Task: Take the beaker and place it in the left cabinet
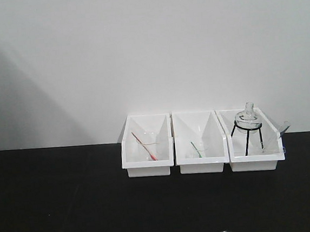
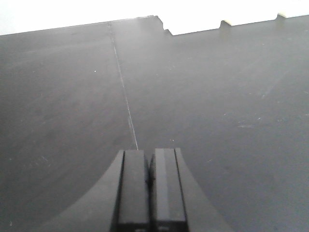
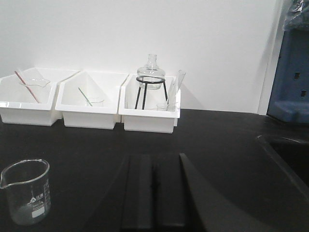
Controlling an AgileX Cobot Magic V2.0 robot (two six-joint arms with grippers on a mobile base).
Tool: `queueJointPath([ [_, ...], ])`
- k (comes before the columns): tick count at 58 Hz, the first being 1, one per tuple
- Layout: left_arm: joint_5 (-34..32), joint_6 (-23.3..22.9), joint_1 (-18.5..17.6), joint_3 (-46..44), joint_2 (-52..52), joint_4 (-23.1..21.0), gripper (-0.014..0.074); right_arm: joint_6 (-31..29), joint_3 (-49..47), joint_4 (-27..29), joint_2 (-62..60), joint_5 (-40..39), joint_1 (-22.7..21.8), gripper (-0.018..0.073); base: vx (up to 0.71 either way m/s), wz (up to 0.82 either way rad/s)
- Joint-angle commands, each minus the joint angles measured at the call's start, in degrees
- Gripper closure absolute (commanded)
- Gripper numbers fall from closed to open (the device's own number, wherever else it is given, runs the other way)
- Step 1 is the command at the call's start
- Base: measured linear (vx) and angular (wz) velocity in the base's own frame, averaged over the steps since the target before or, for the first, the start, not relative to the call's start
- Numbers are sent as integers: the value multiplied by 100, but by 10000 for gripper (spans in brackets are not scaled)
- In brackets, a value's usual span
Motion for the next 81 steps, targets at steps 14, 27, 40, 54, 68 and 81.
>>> queueJointPath([
  [14, -474, -12, -32, -107, -60, -39, 603, -22, 33, 0, -77, -476, -24, 565, 0, 0],
  [27, -474, -12, -32, -107, -60, -39, 603, -22, 33, 0, -77, -476, -24, 565, 0, 0],
  [40, -474, -12, -32, -107, -60, -39, 603, -22, 33, 0, -77, -476, -24, 565, 0, 0],
  [54, -474, -12, -32, -107, -60, -39, 603, -27, 33, -37, -77, -520, -24, 565, 0, 0],
  [68, -474, -12, -32, -107, -60, -39, 603, 25, -4, 0, -77, -1565, -24, 563, 0, 0],
  [81, -474, -12, -32, -107, -60, -39, 603, 140, -822, -52, 473, -1273, -24, 561, 0, 0],
])
